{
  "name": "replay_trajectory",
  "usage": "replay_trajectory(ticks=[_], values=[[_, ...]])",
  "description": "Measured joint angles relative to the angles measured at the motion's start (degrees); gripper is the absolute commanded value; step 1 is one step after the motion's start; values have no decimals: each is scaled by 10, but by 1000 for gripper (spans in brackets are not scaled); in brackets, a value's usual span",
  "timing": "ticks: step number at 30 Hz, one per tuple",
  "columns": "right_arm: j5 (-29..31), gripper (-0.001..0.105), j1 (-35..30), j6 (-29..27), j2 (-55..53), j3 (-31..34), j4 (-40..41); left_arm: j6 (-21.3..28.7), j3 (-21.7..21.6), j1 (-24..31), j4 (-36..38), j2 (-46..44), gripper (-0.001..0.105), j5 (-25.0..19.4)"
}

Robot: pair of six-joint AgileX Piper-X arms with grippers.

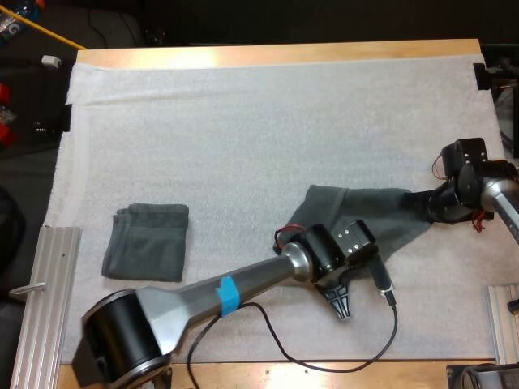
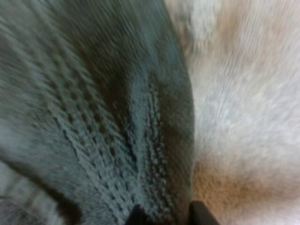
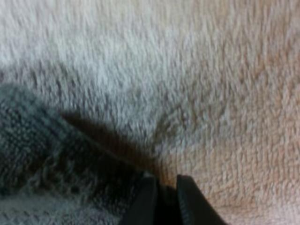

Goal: Pick towel from pile, fold and stack

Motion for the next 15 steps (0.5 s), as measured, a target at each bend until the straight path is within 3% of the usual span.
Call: replay_trajectory(ticks=[5,11,15], values=[[-42,0,0,0,-67,0,20,0,-8,0,35,-65,0,-12],[-57,0,0,2,-206,0,81,0,-8,0,59,-174,0,-37],[-78,0,0,34,-293,0,125,0,-13,0,70,-252,0,-41]])
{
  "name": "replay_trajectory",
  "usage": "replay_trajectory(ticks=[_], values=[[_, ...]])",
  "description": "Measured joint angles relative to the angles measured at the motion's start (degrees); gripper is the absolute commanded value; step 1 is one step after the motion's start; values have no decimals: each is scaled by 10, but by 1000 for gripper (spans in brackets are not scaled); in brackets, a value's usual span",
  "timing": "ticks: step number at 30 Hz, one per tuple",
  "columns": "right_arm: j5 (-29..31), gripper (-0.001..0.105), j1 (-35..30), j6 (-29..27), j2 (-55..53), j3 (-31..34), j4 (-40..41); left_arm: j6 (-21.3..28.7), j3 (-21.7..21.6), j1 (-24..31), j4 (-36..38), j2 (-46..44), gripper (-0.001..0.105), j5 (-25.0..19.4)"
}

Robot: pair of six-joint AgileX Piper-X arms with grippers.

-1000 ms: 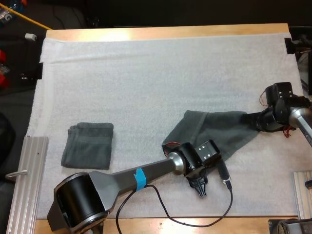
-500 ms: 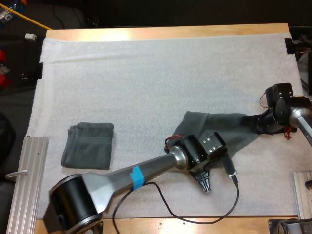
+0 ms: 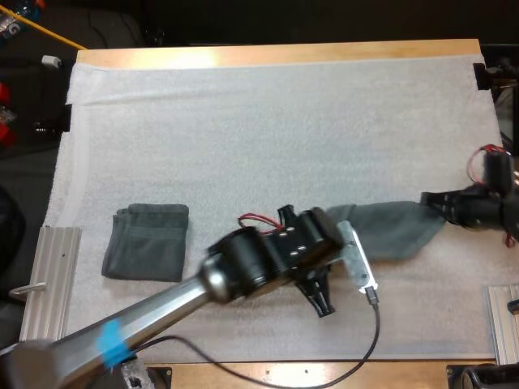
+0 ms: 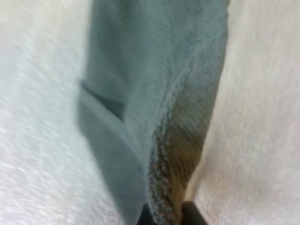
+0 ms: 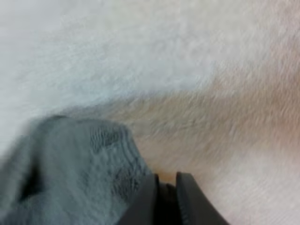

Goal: Pick towel from pile, fold and stack

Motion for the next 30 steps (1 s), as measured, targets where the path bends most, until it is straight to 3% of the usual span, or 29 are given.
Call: replay_trajectory(ticks=[5,10,20,27,30], values=[[-63,0,0,30,-95,-16,62,-1,-28,0,37,-65,0,-4],[-86,0,0,43,-160,-72,126,-15,-56,0,52,-105,0,-4],[-124,0,0,52,-193,-188,231,-67,-62,-1,101,-160,0,-4],[-146,0,0,53,-193,-190,270,-76,-60,-21,131,-175,0,-3],[-148,0,0,54,-193,-175,271,-77,-37,-15,131,-175,0,-18]])
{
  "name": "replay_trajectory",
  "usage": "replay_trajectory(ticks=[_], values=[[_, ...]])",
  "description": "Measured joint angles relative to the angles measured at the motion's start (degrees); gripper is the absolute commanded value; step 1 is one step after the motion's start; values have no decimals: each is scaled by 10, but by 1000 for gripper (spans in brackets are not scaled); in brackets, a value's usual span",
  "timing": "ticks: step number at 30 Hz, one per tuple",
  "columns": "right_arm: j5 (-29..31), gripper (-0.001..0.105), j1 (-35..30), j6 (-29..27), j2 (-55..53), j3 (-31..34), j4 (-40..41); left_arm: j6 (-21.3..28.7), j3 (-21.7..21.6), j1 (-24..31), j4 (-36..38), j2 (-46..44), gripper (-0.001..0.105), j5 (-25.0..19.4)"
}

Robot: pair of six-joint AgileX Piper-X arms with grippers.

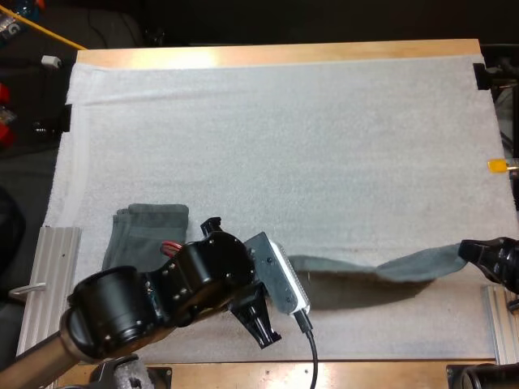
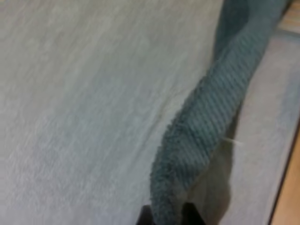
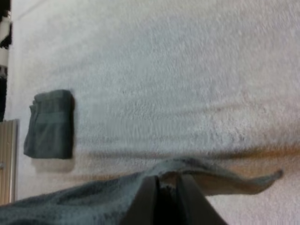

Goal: Pick towel from pile, fold and stack

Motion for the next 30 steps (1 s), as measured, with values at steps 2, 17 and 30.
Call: replay_trajectory(ticks=[2,17,30], values=[[-1,0,0,0,1,18,0,0,23,17,-1,0,0,-1],[-3,0,0,45,178,111,-251,74,181,221,-220,73,0,78],[-3,0,0,116,364,111,-459,85,182,348,-410,225,0,112]])
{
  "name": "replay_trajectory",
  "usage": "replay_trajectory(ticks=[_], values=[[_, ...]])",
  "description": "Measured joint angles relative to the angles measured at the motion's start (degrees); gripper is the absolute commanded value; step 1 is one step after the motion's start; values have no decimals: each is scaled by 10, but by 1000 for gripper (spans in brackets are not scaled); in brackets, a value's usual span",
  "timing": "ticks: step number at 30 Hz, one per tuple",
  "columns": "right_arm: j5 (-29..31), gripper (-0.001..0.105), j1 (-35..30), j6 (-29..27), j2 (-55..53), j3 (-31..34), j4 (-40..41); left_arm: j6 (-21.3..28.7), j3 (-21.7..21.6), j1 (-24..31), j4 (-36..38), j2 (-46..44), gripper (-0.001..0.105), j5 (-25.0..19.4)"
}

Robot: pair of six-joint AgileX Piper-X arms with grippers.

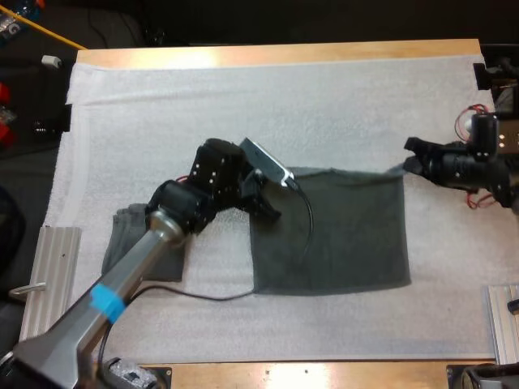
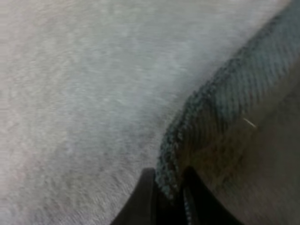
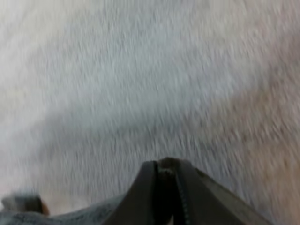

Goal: Pick towel from pile, fold and stack

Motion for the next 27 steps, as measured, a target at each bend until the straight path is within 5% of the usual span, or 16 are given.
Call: replay_trajectory(ticks=[9,12,17,20,27], values=[[-2,0,1,38,72,0,-100,1,0,43,-70,54,0,21],[-2,3,1,43,82,0,-117,1,0,43,-81,57,11,21],[-2,47,1,75,85,0,-174,1,0,45,-128,57,53,21],[-26,74,1,91,85,0,-235,1,-2,46,-152,57,65,21],[-92,67,1,101,70,1,-314,1,-46,46,-103,45,65,16]])
